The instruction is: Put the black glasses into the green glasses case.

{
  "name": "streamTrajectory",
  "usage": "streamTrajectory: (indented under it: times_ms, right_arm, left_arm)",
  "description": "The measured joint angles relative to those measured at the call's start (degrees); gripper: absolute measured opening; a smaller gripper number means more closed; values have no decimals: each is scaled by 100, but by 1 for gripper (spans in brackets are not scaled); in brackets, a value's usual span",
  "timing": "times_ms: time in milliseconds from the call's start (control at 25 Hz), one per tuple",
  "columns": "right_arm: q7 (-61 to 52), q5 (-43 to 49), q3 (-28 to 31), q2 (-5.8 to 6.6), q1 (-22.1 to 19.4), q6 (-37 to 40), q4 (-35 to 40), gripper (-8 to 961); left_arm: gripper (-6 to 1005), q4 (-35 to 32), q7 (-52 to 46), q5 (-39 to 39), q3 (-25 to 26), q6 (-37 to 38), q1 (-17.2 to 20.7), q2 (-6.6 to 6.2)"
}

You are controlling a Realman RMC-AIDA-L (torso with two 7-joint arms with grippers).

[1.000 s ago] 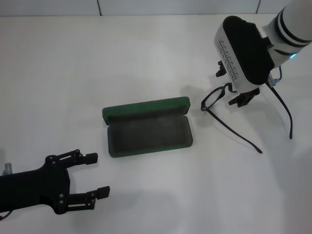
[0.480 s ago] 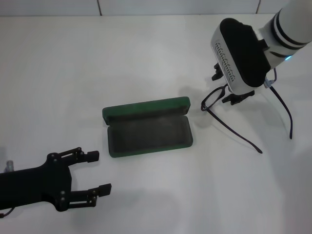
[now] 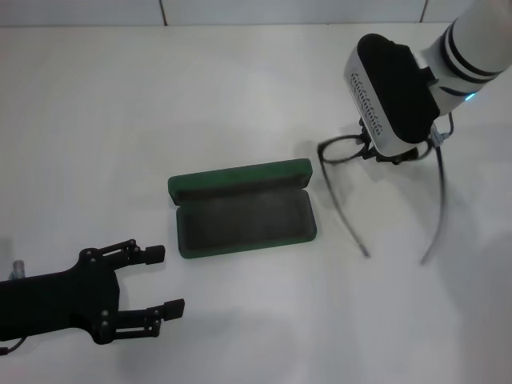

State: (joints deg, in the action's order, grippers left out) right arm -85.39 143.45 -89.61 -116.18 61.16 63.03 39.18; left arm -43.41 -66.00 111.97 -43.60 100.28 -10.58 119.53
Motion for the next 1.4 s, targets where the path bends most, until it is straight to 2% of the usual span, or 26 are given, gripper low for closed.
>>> streamTrajectory:
  times_ms: [200,360,720,960,1240,1400]
  right_arm:
    - [-26,-27,24,12,24,31,-19,210]
    - [-43,-28,295,28,88,302,-10,165]
    - [-213,125,714,98,215,760,-12,126]
    - [-263,541,1635,121,307,1140,-63,117]
    - [-600,551,2007,281,353,1295,-70,113]
    - [-724,552,2548,345,381,1569,-58,113]
  left_arm:
    - [850,-1,-7,0,1,0,-21,-6]
    - [850,0,-9,-1,1,0,-29,-7]
    - [848,0,-15,-1,1,8,-15,0]
    - [848,0,-18,0,1,10,-14,1]
    - [847,0,-74,0,1,10,-43,1]
    - [847,0,-81,-2,12,9,-49,0]
